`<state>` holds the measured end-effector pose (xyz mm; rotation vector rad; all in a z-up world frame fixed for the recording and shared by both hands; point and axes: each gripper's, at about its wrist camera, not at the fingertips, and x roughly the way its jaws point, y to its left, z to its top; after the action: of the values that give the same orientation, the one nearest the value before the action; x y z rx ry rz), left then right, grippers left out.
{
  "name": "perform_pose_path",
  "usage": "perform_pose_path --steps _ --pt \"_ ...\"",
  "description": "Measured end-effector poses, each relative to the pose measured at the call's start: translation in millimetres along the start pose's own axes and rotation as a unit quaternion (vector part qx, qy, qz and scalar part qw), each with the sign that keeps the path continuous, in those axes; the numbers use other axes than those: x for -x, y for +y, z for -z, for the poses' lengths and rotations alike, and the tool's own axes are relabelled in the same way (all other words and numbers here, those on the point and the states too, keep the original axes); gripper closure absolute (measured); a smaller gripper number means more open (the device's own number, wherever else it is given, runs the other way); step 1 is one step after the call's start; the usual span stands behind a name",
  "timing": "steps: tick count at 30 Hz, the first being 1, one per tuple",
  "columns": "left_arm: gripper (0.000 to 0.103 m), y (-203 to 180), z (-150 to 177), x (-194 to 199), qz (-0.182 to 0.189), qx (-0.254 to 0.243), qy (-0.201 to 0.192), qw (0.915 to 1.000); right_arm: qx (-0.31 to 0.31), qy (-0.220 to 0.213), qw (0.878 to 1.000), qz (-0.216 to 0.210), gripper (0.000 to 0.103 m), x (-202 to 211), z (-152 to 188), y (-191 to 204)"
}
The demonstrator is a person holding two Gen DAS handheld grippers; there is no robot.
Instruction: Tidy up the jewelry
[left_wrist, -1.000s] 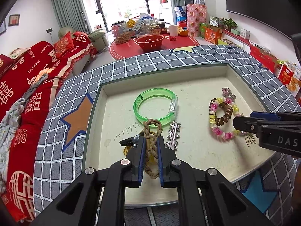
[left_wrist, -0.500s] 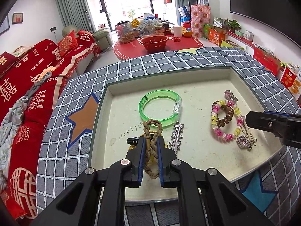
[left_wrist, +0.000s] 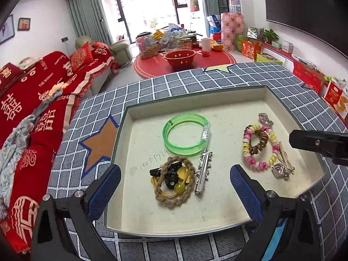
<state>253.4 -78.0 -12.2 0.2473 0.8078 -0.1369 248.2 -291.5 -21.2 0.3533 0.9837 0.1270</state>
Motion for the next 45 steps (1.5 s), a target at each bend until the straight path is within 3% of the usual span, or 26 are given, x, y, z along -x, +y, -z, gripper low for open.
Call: perform_pose_path --steps 10,13,18,20,31,35,45 --pt "0.000 6 1 2 -0.007 0.007 0.010 0.9999 0.000 0.002 1.000 -0.001 0.041 2 0 -1" --pt "0.000 8 3 5 -0.008 0.007 0.010 0.9999 0.002 0.007 1.000 -0.001 0.033 0 1 0" --pt "0.000 13 7 5 -0.006 0.013 0.022 0.9997 0.012 0.010 1.000 0.004 0.030 -1 6 7" --pt "0.000 15 10 6 -0.005 0.015 0.027 0.9995 0.015 0.014 1.000 0.005 0.025 -1 8 9" --pt "0.000 30 27 16 -0.003 0.044 0.041 0.9982 0.024 0.014 0.999 0.020 0.021 4 19 15" --pt "0.000 31 33 21 -0.002 0.050 0.039 0.9980 0.041 0.005 0.999 0.033 0.000 8 23 21" --pt "0.000 31 37 32 -0.007 0.053 0.032 0.9980 0.059 -0.011 0.997 0.059 0.000 19 28 30"
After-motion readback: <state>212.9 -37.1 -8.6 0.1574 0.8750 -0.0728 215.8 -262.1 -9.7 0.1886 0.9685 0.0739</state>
